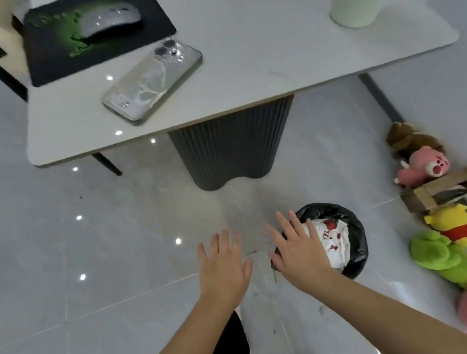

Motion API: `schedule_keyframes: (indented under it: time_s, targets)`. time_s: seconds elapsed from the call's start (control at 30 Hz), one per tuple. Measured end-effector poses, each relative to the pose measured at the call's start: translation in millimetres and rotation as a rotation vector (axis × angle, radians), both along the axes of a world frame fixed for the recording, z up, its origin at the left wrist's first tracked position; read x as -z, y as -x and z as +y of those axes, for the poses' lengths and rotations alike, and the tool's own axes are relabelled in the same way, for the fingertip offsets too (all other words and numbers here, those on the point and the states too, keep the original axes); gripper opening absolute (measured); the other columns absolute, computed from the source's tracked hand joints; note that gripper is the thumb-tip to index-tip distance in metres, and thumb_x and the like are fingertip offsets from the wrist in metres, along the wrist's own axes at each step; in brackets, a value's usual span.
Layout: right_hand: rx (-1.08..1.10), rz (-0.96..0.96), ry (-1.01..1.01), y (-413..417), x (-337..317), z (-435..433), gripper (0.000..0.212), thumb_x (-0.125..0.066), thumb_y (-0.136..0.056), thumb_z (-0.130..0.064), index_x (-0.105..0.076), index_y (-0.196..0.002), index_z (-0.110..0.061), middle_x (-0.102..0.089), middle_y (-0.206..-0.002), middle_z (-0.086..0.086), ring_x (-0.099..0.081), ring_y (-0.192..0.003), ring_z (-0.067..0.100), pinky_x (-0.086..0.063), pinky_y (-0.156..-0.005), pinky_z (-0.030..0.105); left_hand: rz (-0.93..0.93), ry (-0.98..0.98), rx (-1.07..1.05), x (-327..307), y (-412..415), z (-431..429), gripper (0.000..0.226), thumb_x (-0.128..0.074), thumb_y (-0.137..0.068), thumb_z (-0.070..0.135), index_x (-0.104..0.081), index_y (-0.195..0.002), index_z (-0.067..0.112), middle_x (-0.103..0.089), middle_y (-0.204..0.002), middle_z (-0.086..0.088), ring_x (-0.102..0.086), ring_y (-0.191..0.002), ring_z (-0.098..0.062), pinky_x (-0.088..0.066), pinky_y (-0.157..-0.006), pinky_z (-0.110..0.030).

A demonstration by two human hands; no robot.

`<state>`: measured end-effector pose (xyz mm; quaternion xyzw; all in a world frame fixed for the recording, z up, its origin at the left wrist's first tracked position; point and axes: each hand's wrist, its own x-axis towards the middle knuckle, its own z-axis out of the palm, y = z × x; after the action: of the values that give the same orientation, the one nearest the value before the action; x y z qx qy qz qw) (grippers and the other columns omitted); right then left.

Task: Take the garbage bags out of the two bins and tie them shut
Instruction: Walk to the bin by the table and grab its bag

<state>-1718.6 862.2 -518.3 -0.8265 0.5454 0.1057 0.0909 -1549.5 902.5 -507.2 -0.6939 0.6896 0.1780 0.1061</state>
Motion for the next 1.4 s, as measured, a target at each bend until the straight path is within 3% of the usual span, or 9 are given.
schedule_keyframes:
  time_s: [0.07,0.17,0.3,0.5,0.77,0.87,0.97,1.2,1.4]
  targets:
    - [0.035,0.036,-0.033,22.4,56.6,-9.5,0.062,-0.069,-0.077,-0.046,-0.053,-0.132,-0.024,-0.051,-0.140,0.012,-0.044,-0.132,0.036,-0.044,-0.098,0.057,-0.010,-0.053,0.030,57.0,24.3,-14.7,0.063,-0.027,-0.098,0.049,-0.011,-0.150,0.018,-0.020,-0.155,-0.007,-0.020,-0.142,-0.026,-0.009,-0.114,-0.052]
    - [0.105,0.025,-0.048,48.5,124.7,-28.7,0.060,-0.073,-0.074,-0.042,-0.056,-0.129,-0.022,-0.055,-0.136,0.014,-0.047,-0.129,0.038,-0.046,-0.095,0.058,-0.004,-0.051,0.047,136.0,51.8,-38.0,0.063,-0.032,-0.097,0.048,-0.017,-0.150,0.017,-0.031,-0.149,-0.008,-0.028,-0.137,-0.027,-0.014,-0.113,-0.055]
    - [0.213,-0.099,0.024,83.1,189.3,-52.1,0.055,-0.048,-0.094,-0.038,-0.034,-0.145,-0.022,-0.028,-0.155,0.012,-0.020,-0.144,0.034,-0.026,-0.112,0.056,0.021,-0.107,0.038,220.0,75.8,-65.8,0.060,-0.032,-0.097,0.047,-0.019,-0.149,0.018,-0.032,-0.148,-0.007,-0.027,-0.137,-0.027,-0.018,-0.113,-0.051]
    - [0.321,-0.280,0.080,100.0,232.9,-67.7,0.055,-0.042,-0.097,-0.038,-0.027,-0.148,-0.025,-0.018,-0.158,0.008,-0.009,-0.147,0.031,-0.016,-0.115,0.053,0.580,-0.387,-0.378,308.4,92.7,-80.9,0.055,-0.037,-0.098,0.044,-0.032,-0.145,0.015,-0.039,-0.148,-0.010,-0.040,-0.133,-0.026,-0.033,-0.108,-0.035]
    - [0.270,-0.283,0.106,90.3,261.8,-61.5,0.054,-0.044,-0.095,-0.038,-0.031,-0.146,-0.025,-0.023,-0.157,0.009,-0.011,-0.147,0.032,-0.015,-0.115,0.056,1.180,-0.698,-0.917,323.3,110.4,-75.0,0.040,-0.043,-0.097,0.041,-0.065,-0.114,0.012,-0.070,-0.109,-0.008,-0.066,-0.100,-0.021,-0.051,-0.091,-0.032]
    - [0.261,-0.294,0.109,86.6,262.7,-60.6,0.052,-0.044,-0.095,-0.037,-0.032,-0.145,-0.026,-0.023,-0.157,0.008,-0.011,-0.147,0.031,-0.013,-0.115,0.057,1.190,-0.573,-0.936,318.7,111.0,-74.5,0.025,-0.052,-0.095,0.029,-0.065,-0.103,0.009,-0.071,-0.099,-0.010,-0.068,-0.089,-0.022,-0.054,-0.080,-0.032]
    - [0.229,-0.283,0.128,82.6,257.9,-63.4,0.049,-0.043,-0.096,-0.036,-0.035,-0.143,-0.025,-0.027,-0.155,0.008,-0.013,-0.146,0.030,-0.013,-0.113,0.058,1.151,-0.257,-0.907,313.1,106.3,-80.6,0.014,-0.053,-0.094,0.024,-0.058,-0.086,0.013,-0.062,-0.082,-0.010,-0.058,-0.074,-0.022,-0.044,-0.068,-0.031]
    - [0.111,-0.186,0.006,74.5,241.0,-77.0,0.044,-0.037,-0.098,-0.035,-0.036,-0.141,-0.026,-0.046,-0.143,0.000,-0.033,-0.138,0.023,-0.006,-0.114,0.059,1.095,0.099,-0.698,276.5,95.4,-96.7,0.015,-0.052,-0.095,0.017,-0.065,-0.100,0.012,-0.066,-0.092,-0.004,-0.062,-0.088,-0.020,-0.048,-0.086,-0.034]
    - [-0.044,-0.042,0.099,53.1,234.2,-110.5,0.041,-0.040,-0.095,-0.034,-0.043,-0.136,-0.030,-0.054,-0.126,0.005,-0.045,-0.118,0.030,-0.028,-0.098,0.049,0.969,0.252,-0.418,258.8,83.3,-114.3,0.016,-0.053,-0.095,0.015,-0.069,-0.099,0.014,-0.067,-0.090,0.004,-0.061,-0.088,-0.014,-0.047,-0.084,-0.029]
